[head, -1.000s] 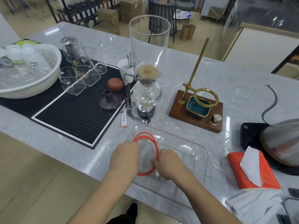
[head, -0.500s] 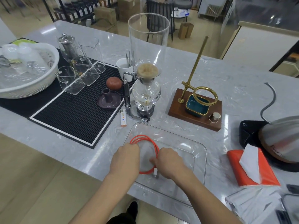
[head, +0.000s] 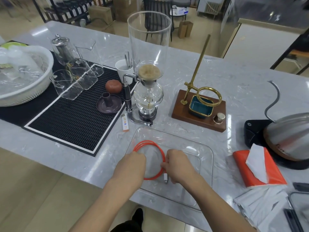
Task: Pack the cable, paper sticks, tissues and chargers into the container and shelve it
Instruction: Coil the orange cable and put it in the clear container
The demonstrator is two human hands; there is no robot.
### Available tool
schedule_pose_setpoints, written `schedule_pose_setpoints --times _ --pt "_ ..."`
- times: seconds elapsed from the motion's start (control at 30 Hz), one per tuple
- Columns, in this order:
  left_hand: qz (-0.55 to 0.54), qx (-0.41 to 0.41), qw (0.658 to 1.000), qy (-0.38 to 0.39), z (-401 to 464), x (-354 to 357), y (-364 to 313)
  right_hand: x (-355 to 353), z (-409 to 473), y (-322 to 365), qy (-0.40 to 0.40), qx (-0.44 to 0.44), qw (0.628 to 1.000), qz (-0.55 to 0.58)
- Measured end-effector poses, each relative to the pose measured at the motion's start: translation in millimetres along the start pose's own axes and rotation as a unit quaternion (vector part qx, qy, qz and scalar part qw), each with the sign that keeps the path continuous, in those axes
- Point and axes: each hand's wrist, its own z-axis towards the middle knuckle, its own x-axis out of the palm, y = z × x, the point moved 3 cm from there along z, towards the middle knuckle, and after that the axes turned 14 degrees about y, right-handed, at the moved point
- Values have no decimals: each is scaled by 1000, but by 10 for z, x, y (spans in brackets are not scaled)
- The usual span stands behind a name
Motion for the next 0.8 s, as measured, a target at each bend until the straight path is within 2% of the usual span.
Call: schedule_pose_setpoints --times 0.23,0.4,0.5,0.7,0.8 --pt "-15 43 998 50 32 69 31 -7 24 -4 13 7 1000 22" --pt "-34 70 996 41 31 124 43 0 34 -13 5 8 999 45" --pt "-6 109 993 52 -27 144 7 9 36 -27 -4 11 999 53" --pt "46 117 992 19 -152 173 -34 16 31 -59 -13 20 997 67" --pt "17 111 994 -7 -202 148 -3 24 43 -68 -11 23 996 84"
